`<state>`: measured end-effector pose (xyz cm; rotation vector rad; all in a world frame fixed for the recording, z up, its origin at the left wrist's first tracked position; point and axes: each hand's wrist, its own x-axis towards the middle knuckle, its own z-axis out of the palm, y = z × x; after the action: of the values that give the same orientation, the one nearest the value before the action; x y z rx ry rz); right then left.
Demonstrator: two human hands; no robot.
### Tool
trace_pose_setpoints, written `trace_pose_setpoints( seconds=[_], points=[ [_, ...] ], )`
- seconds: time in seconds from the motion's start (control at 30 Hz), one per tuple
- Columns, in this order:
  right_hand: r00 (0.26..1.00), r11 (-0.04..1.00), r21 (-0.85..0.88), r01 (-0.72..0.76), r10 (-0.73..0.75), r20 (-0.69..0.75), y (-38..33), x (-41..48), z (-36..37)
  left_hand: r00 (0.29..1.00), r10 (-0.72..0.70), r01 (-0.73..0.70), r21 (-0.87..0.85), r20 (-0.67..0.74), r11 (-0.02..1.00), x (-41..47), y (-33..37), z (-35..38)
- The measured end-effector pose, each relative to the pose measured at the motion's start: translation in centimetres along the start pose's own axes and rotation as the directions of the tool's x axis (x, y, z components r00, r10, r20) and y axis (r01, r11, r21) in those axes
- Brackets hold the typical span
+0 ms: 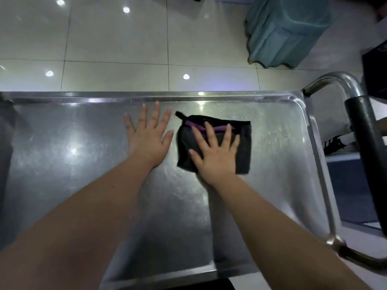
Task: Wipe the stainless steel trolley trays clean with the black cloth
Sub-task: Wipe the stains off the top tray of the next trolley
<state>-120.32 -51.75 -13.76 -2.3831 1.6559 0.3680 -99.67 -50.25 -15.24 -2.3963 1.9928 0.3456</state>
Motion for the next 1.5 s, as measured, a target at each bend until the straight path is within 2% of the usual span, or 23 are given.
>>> trace_pose_setpoints(
  seconds=[0.07, 0.17, 0.3, 0.4, 0.47, 0.5, 0.6, 0.7, 0.77, 0.83, 0.93, 1.0, 1.1, 1.17, 1.23, 1.3, 1.37, 1.5],
  points=[
    [0.996, 0.996, -0.011, 0.088, -0.088, -0.005, -1.5, -0.7, 0.1, 1.000, 0.001, -0.001, -0.019, -0.004, 1.000, -0.1, 0.0, -0.1],
    [0.995, 0.997, -0.020, 0.080, -0.081, -0.059, 4.3, -1.4, -0.3, 1.000, 0.007, -0.007, -0.020, -0.005, 1.000, -0.2, 0.0, 0.0],
    [0.971, 0.973, 0.054, -0.225, 0.229, -0.072, 16.8, -3.2, -0.4, 1.000, 0.010, -0.010, -0.011, -0.010, 1.000, -0.1, 0.1, 0.1],
    [0.929, 0.927, 0.089, -0.364, 0.368, -0.033, 20.6, -4.0, -0.7, 1.000, 0.014, -0.014, -0.004, 0.002, 1.000, -0.3, 0.2, 0.2],
    [0.917, 0.915, 0.099, -0.391, 0.396, -0.038, 18.3, -3.6, -0.8, 1.000, 0.018, -0.018, 0.003, 0.017, 1.000, -0.2, 0.2, 0.1],
    [0.931, 0.930, 0.094, -0.356, 0.361, -0.043, 16.0, -3.5, -0.7, 1.000, 0.018, -0.018, 0.002, 0.023, 1.000, -0.1, 0.1, 0.1],
    [0.997, 0.998, 0.011, -0.059, 0.059, -0.044, 6.3, -4.3, 0.3, 0.999, 0.016, -0.016, -0.004, 0.027, 1.000, 0.0, 0.0, -0.2],
    [0.979, 0.980, 0.009, 0.201, -0.201, -0.026, -2.0, -6.5, 1.5, 1.000, 0.014, -0.013, -0.005, 0.020, 1.000, -0.1, 0.1, -0.4],
    [0.963, 0.964, 0.021, 0.264, -0.262, -0.058, -2.1, -7.0, 1.7, 1.000, 0.012, -0.012, -0.002, 0.020, 1.000, -0.3, 0.0, -0.5],
    [0.977, 0.981, 0.042, 0.190, -0.184, -0.110, 2.5, -6.7, 1.5, 1.000, 0.014, -0.014, -0.016, 0.025, 1.000, -0.3, 0.0, -0.5],
    [0.986, 0.989, 0.071, -0.131, 0.137, -0.098, 13.2, -7.3, 1.1, 1.000, 0.022, -0.021, -0.019, 0.020, 1.000, -0.2, 0.0, -0.4],
    [0.964, 0.963, 0.073, -0.259, 0.262, -0.045, 18.6, -8.6, 0.9, 1.000, 0.020, -0.019, -0.019, 0.016, 1.000, -0.3, 0.1, -0.2],
    [0.934, 0.933, 0.068, -0.353, 0.356, -0.029, 17.4, -8.5, 1.0, 1.000, 0.015, -0.015, -0.014, 0.003, 1.000, -0.3, 0.2, 0.0],
    [0.966, 0.964, 0.071, -0.255, 0.258, -0.032, 12.1, -8.4, 1.3, 1.000, 0.012, -0.012, -0.017, 0.005, 1.000, -0.2, 0.0, 0.0],
    [0.999, 0.999, 0.033, -0.029, 0.031, -0.035, 5.9, -9.2, 2.1, 1.000, 0.015, -0.015, -0.006, 0.016, 1.000, -0.2, -0.1, -0.2],
    [0.995, 0.995, 0.005, 0.101, -0.101, -0.020, 1.5, -10.2, 2.6, 0.999, 0.010, -0.010, -0.004, 0.036, 1.000, -0.2, -0.1, -0.3],
    [0.995, 0.995, 0.013, 0.102, -0.102, -0.016, 0.0, -10.6, 2.6, 0.999, 0.005, -0.005, -0.002, 0.047, 1.000, -0.3, 0.0, -0.5],
    [0.999, 0.998, 0.066, 0.015, -0.011, -0.053, 0.8, -10.1, 1.7, 0.999, 0.006, -0.006, -0.005, 0.045, 1.000, -0.3, 0.1, -0.5]
  ],
)
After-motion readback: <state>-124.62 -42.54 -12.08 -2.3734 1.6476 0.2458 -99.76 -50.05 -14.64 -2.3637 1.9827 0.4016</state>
